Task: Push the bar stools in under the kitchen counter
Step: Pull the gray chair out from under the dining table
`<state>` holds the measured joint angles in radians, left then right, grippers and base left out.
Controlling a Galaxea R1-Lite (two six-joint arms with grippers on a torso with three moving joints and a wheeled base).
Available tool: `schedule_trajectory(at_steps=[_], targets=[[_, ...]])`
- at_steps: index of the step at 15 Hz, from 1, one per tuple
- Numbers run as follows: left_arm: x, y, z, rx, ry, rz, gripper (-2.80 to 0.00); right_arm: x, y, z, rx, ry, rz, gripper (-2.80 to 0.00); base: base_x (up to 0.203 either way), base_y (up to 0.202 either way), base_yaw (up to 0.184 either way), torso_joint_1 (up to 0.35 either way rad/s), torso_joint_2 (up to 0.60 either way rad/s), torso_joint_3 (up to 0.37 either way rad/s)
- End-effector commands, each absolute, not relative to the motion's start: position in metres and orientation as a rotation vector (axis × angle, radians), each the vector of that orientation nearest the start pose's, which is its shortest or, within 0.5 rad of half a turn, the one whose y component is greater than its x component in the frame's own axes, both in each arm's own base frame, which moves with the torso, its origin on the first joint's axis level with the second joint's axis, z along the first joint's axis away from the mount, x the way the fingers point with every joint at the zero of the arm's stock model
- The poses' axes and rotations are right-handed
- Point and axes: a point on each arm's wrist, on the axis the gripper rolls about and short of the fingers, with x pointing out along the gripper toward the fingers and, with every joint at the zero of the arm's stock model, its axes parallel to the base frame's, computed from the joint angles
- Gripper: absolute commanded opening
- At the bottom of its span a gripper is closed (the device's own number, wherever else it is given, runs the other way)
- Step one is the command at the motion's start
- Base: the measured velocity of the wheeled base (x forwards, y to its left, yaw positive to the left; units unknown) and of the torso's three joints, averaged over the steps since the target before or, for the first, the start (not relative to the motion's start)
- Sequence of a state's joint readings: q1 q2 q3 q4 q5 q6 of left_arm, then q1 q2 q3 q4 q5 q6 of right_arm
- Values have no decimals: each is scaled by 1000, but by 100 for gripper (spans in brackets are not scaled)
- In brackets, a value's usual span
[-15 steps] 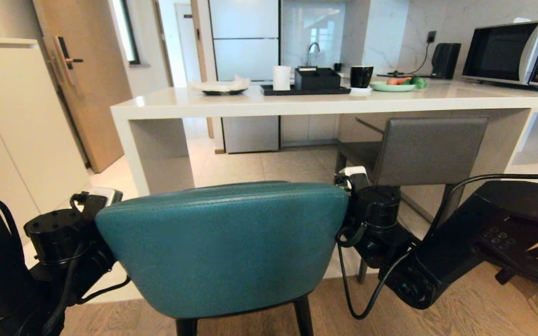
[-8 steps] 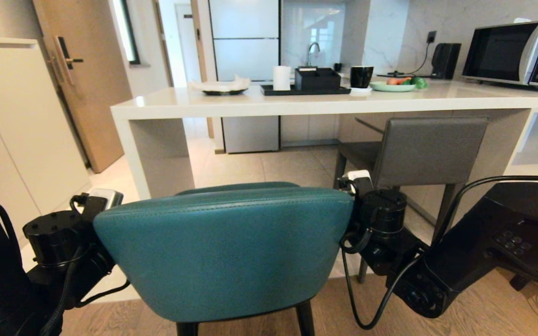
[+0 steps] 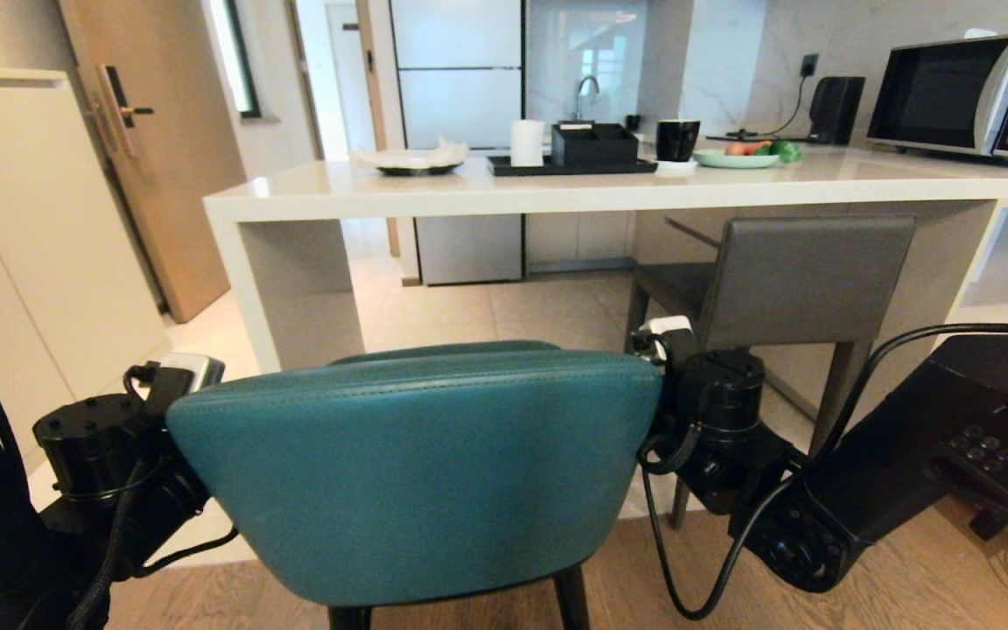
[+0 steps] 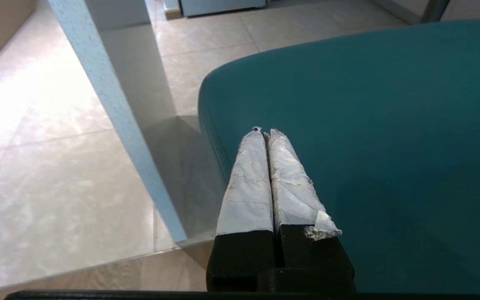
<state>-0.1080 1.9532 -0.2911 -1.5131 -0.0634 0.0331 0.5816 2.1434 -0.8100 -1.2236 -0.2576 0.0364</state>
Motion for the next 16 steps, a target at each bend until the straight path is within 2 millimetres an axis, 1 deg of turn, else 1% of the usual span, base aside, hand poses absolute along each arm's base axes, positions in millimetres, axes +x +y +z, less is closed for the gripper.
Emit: schedule_trajectory(at_steps=[1,3,5,7,9,10,12,13,14,16], targets=[[276,-12,92,33,92,-95,-280,325,179,108,17,59,249,-280,0,0,0,0,0,0],[275,4,94,30,87,-43,-280,323,165,110,15,68,223,-280,0,0,0,0,0,0],[275,17,95,27,84,3,-280,321,156,110,15,77,214,-280,0,0,0,0,0,0],[277,29,99,24,60,51,-280,320,148,118,40,60,197,-280,0,0,0,0,0,0],[275,48,107,10,26,108,-280,321,133,126,48,43,159,-280,0,0,0,0,0,0],[272,60,110,1,15,122,-280,318,122,131,54,34,132,-280,0,0,0,0,0,0],[255,86,115,-9,4,75,-280,313,99,145,87,5,74,-280,0,0,0,0,0,0],[243,95,121,-14,-13,18,-280,307,89,154,96,-11,53,-280,0,0,0,0,0,0],[230,96,133,-14,-50,-22,-280,297,83,165,104,-30,43,-280,0,0,0,0,0,0],[205,86,160,-21,-140,-91,-280,266,73,189,118,-71,40,-280,0,0,0,0,0,0]])
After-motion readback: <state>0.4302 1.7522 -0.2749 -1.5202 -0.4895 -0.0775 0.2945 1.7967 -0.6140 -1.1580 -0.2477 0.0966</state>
